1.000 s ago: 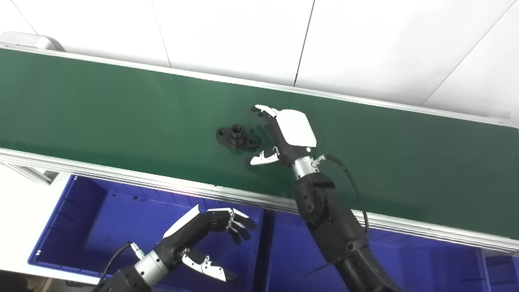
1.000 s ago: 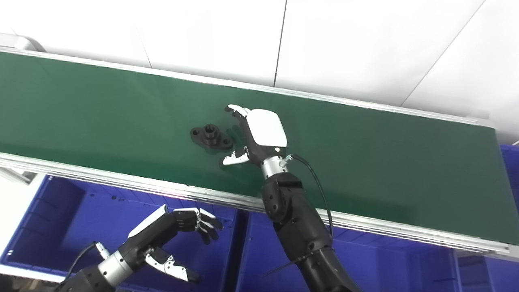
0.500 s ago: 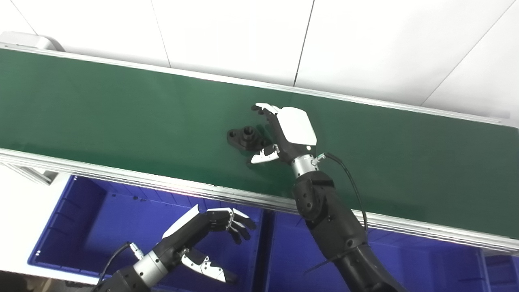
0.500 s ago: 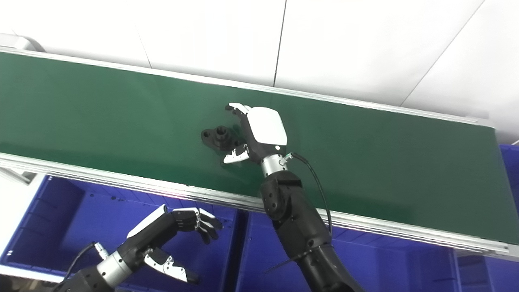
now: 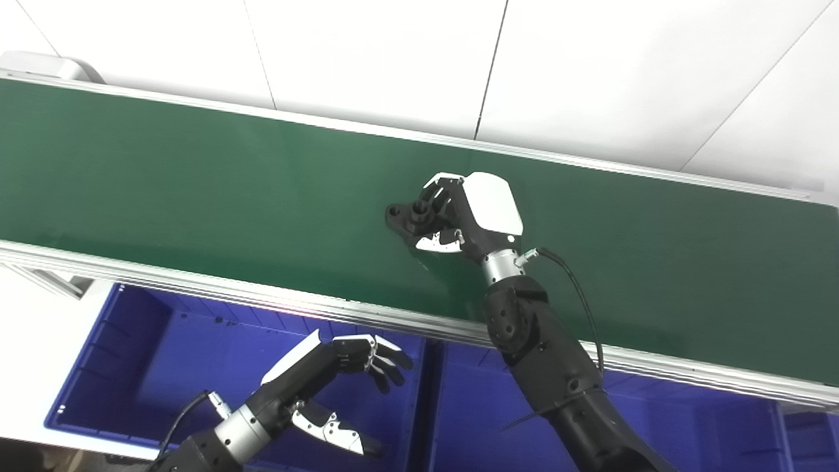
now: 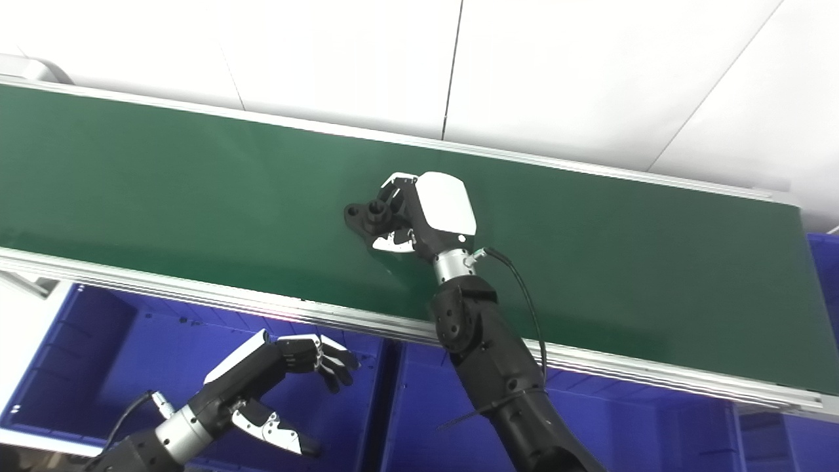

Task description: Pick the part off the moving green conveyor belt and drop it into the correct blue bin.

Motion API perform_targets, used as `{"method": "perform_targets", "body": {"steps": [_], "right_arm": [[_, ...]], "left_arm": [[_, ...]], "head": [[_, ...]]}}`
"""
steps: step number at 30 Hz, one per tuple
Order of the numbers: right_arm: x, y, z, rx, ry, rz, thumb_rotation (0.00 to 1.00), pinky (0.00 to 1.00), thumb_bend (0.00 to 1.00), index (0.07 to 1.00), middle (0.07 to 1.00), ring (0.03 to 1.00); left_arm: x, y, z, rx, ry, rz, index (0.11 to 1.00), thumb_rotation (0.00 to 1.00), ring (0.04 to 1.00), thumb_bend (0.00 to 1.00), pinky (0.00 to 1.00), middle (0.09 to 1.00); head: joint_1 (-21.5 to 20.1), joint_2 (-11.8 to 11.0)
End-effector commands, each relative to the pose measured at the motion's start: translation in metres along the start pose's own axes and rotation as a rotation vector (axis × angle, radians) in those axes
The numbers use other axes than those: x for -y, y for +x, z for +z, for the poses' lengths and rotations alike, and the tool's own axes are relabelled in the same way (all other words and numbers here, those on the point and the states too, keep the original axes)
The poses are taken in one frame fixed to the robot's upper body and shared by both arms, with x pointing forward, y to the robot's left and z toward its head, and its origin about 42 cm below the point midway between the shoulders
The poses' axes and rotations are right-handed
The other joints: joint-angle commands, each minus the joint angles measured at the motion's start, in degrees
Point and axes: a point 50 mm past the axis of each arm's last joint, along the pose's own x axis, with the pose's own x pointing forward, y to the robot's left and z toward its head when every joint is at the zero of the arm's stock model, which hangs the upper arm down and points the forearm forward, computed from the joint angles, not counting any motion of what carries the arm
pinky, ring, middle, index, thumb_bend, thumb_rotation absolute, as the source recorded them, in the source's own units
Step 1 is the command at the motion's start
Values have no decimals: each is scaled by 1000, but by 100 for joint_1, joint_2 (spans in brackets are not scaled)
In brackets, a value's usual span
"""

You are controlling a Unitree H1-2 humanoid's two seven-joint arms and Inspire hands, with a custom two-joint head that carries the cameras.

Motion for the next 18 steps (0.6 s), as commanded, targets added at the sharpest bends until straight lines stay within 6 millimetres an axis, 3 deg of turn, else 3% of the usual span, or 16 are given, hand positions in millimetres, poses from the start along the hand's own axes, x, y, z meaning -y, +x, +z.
{"method": "perform_targets", "body": {"steps": [1,10,18], "right_arm": [[14,9,20,90,24,-50,0,376,501,524,492,437],[27,4,22,98,32,-70,0,362,499,530,506,434],[56,-16,26,111,61,-116,0,370,500,522,507,443]], "left_arm": [[-4,-1,7,43,14,-7,667,182,619,789,520,710],[-8,2,7,49,24,-7,664,195,618,791,517,708],[-11,5,6,49,26,-13,664,193,618,789,516,709]], "head": [[-1,10],[-68,1],[-145,8]]}}
